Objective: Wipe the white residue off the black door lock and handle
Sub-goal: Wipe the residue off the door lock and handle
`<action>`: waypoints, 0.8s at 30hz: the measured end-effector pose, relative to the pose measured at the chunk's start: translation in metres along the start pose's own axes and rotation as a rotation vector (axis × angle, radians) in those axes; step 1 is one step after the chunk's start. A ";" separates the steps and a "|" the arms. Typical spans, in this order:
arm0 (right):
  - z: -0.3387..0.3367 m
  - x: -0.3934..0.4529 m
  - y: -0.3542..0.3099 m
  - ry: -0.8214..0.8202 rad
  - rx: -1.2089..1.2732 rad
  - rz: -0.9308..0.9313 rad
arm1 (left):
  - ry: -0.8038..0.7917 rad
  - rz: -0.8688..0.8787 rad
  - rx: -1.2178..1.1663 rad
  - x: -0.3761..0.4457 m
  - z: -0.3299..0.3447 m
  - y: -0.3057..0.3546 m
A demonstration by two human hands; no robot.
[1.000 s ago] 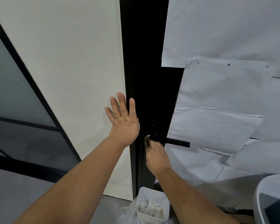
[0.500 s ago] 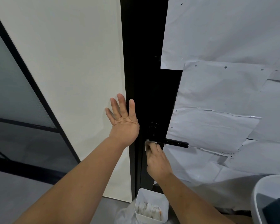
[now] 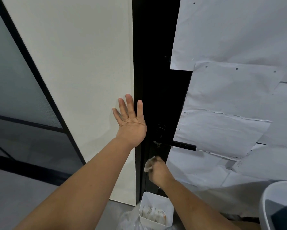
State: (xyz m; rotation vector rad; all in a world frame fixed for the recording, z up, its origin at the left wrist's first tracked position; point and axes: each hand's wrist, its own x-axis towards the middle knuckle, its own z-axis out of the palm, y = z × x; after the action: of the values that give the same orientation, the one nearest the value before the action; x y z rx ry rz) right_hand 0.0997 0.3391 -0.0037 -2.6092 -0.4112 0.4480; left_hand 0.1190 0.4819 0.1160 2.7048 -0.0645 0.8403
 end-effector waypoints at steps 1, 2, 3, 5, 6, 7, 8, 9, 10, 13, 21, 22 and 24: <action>0.001 -0.002 -0.001 0.006 0.029 0.023 | -0.015 -0.005 0.002 0.000 -0.001 0.001; 0.002 -0.003 0.001 0.025 0.054 0.025 | -0.030 -0.012 0.003 0.000 -0.001 0.001; 0.003 -0.005 0.002 0.056 0.080 0.014 | -0.046 -0.018 0.003 0.000 -0.002 0.001; 0.003 -0.008 0.006 0.104 0.119 -0.001 | -0.068 -0.032 0.001 0.000 -0.003 0.002; 0.002 -0.008 0.008 0.121 0.128 -0.002 | -0.071 -0.042 0.005 0.000 -0.003 0.002; 0.002 -0.008 0.010 0.133 0.130 0.005 | -0.072 -0.049 0.008 0.000 -0.003 0.002; 0.001 -0.008 0.013 0.148 0.129 0.014 | -0.074 -0.054 0.010 0.000 -0.004 0.003; -0.001 -0.009 0.015 0.167 0.133 0.022 | -0.082 -0.061 0.014 0.000 -0.004 0.003; -0.003 -0.009 0.017 0.196 0.139 0.023 | -0.091 -0.064 0.021 0.000 -0.005 0.004; -0.008 -0.012 0.020 0.271 0.200 0.018 | -0.109 -0.068 0.017 0.000 -0.005 0.005; -0.010 -0.014 0.008 0.551 0.181 -0.192 | -0.090 -0.055 0.012 0.001 -0.004 0.005; -0.008 -0.012 0.007 0.584 0.111 -0.257 | -0.083 -0.055 0.010 0.000 -0.004 0.004; -0.008 -0.006 0.004 0.643 -0.027 -0.347 | -0.066 -0.055 0.009 0.000 -0.002 0.004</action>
State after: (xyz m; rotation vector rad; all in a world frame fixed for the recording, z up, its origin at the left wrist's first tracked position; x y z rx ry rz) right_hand 0.0982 0.3309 0.0022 -2.4564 -0.6187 -0.5017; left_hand 0.1177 0.4787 0.1187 2.7293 -0.0011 0.7367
